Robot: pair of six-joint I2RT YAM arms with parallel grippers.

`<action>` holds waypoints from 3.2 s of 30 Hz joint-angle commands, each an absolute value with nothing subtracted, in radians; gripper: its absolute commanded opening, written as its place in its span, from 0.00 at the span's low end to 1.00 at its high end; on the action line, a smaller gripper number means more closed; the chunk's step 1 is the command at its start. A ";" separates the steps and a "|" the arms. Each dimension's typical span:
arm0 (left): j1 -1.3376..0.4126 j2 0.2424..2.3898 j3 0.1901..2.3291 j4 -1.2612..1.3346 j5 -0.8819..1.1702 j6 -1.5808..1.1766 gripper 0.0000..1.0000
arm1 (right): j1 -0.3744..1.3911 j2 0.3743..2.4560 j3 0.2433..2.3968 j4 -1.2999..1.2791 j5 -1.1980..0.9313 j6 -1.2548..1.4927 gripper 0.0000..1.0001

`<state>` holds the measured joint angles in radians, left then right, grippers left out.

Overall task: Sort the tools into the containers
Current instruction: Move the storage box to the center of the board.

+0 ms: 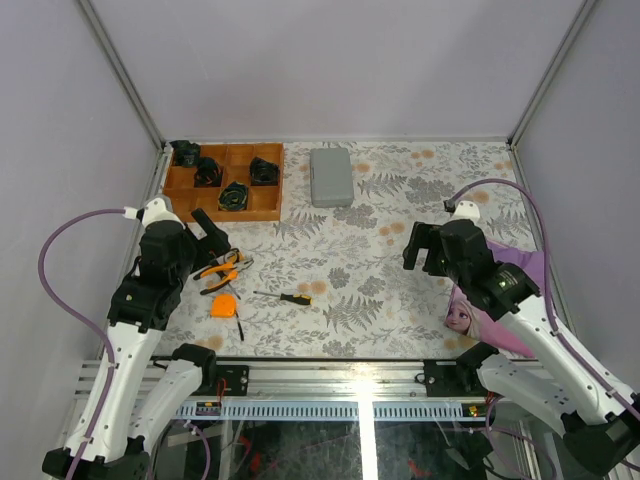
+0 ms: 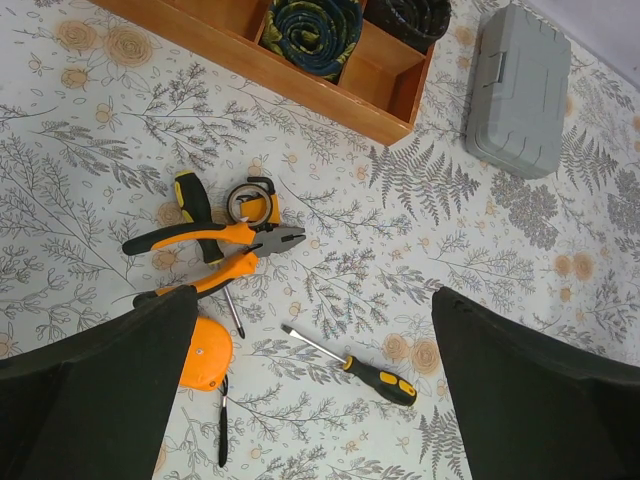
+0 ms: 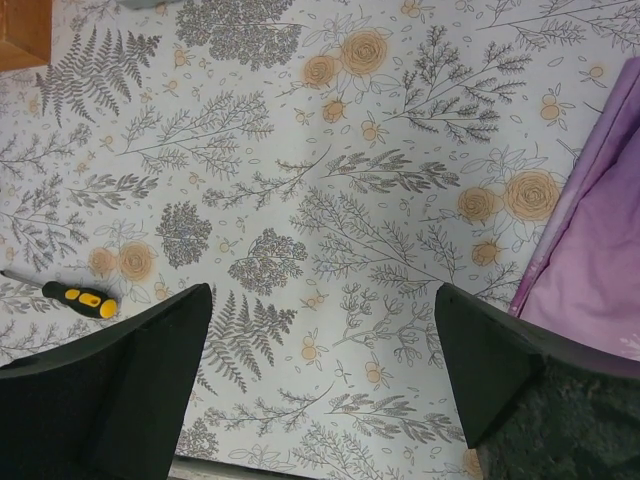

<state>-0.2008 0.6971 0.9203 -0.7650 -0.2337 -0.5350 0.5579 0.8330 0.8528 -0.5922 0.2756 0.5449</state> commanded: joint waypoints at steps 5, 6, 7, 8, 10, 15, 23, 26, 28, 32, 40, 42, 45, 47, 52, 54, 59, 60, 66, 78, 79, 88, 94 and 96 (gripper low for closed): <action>-0.195 0.690 0.919 -0.712 -0.247 -0.537 1.00 | 0.554 0.895 0.889 -0.583 0.263 0.494 0.99; -0.194 0.692 0.919 -0.712 -0.246 -0.536 1.00 | 0.554 0.899 0.891 -0.582 0.257 0.488 0.99; -0.195 0.692 0.919 -0.711 -0.246 -0.535 1.00 | 0.554 0.902 0.891 -0.579 0.251 0.482 0.99; -0.195 0.692 0.920 -0.710 -0.245 -0.533 1.00 | 0.554 0.904 0.891 -0.571 0.247 0.480 0.99; -0.195 0.691 0.921 -0.710 -0.247 -0.530 1.00 | 0.554 0.911 0.893 -0.556 0.236 0.472 0.99; -0.195 0.691 0.919 -0.701 -0.222 -0.523 1.00 | 0.554 0.971 0.932 -0.510 0.215 0.456 0.99; -0.195 0.774 0.923 -0.606 -0.126 -0.547 1.00 | 0.554 1.168 1.013 -0.348 0.235 0.459 1.00; -0.194 0.839 0.932 -0.537 -0.077 -0.563 1.00 | 0.553 1.258 1.044 -0.257 0.218 0.452 0.96; -0.195 0.891 0.929 -0.472 -0.037 -0.575 1.00 | 0.546 1.331 1.097 -0.230 0.156 0.421 0.97; -0.196 1.050 0.982 -0.343 0.067 -0.600 1.00 | 0.521 1.479 1.218 -0.227 0.093 0.398 0.98; -0.256 1.359 1.134 -0.165 0.052 -0.604 1.00 | 0.400 1.706 1.350 -0.088 -0.107 0.435 0.97; -0.258 1.437 1.170 -0.132 0.066 -0.609 1.00 | 0.382 1.768 1.400 -0.074 -0.142 0.440 0.96; -0.268 1.541 1.225 -0.080 0.082 -0.606 1.00 | 0.358 1.863 1.463 -0.042 -0.198 0.459 0.95; -0.276 1.613 1.266 -0.056 0.086 -0.600 1.00 | 0.340 1.920 1.502 -0.011 -0.244 0.485 0.93; -0.288 1.812 1.383 -0.017 0.122 -0.586 0.98 | 0.310 2.059 1.619 0.023 -0.325 0.546 0.89; -0.288 1.873 1.425 -0.001 0.141 -0.586 0.97 | 0.308 2.108 1.666 0.020 -0.342 0.549 0.88; -0.289 2.011 1.530 0.008 0.166 -0.578 0.94 | 0.307 2.212 1.766 -0.003 -0.348 0.548 0.87; -0.288 2.036 1.551 0.004 0.172 -0.576 0.94 | 0.306 2.230 1.783 -0.007 -0.345 0.547 0.86; -0.290 2.150 1.639 0.008 0.221 -0.577 0.89 | 0.307 2.330 1.882 -0.040 -0.366 0.547 0.84; -0.289 2.279 1.699 0.045 0.321 -0.607 0.76 | 0.307 2.408 1.943 -0.035 -0.460 0.546 0.78; -0.289 2.285 1.699 0.049 0.329 -0.609 0.75 | 0.307 2.410 1.942 -0.035 -0.466 0.545 0.78; -0.290 2.315 1.692 0.073 0.372 -0.616 0.70 | 0.306 2.422 1.916 -0.023 -0.497 0.552 0.71; -0.300 2.311 1.671 0.084 0.382 -0.608 0.68 | 0.306 2.419 1.889 -0.020 -0.513 0.556 0.65; -0.307 2.308 1.664 0.088 0.384 -0.606 0.66 | 0.307 2.409 1.873 -0.013 -0.532 0.560 0.62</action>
<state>-0.2844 2.3093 1.6661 0.0113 0.3450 -0.6094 0.3035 2.4226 1.8874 -0.0544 -0.4587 0.5465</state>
